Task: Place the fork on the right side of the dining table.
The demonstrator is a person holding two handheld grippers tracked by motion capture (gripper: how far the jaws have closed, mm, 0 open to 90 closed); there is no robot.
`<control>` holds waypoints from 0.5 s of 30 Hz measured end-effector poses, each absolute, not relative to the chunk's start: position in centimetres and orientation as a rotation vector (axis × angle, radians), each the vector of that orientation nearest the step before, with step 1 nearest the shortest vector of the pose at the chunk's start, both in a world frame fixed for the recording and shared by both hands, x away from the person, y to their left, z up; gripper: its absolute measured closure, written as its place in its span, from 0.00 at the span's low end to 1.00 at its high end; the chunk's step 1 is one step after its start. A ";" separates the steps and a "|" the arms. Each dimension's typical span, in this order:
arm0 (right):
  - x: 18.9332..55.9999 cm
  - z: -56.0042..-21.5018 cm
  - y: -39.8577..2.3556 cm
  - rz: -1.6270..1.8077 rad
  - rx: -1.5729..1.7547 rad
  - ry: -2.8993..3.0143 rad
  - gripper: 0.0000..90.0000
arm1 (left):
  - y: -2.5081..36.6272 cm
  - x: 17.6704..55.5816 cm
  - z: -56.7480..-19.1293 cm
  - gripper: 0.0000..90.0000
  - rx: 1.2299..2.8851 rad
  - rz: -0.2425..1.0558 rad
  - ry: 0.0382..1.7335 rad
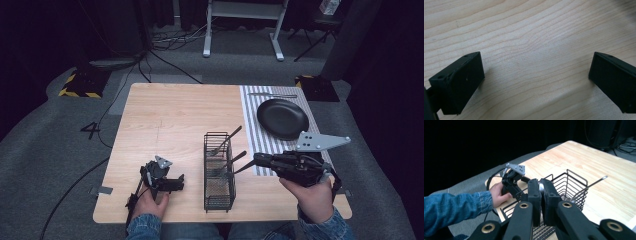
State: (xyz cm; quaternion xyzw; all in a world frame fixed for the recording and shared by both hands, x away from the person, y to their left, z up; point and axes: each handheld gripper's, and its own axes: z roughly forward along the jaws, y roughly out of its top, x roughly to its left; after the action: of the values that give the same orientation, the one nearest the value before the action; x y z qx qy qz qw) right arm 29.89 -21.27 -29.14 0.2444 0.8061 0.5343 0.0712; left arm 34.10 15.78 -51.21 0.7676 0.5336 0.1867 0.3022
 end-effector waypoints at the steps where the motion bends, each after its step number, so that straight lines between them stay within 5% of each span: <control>1: 29.9 -29.1 -21.3 1.606 0.735 2.424 0.96 | 15.8 34.1 -51.2 0.00 2.035 0.495 1.415; 15: 29.8 -27.2 -24.2 1.672 0.779 2.333 0.96 | 15.8 34.1 -51.2 0.00 2.038 0.498 1.413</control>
State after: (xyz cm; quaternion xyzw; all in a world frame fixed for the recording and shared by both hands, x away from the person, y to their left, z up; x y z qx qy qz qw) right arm 29.82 -24.23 -27.18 0.2610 0.7817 0.5602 0.0838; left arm 34.10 15.79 -51.20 0.7682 0.5326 0.1879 0.3015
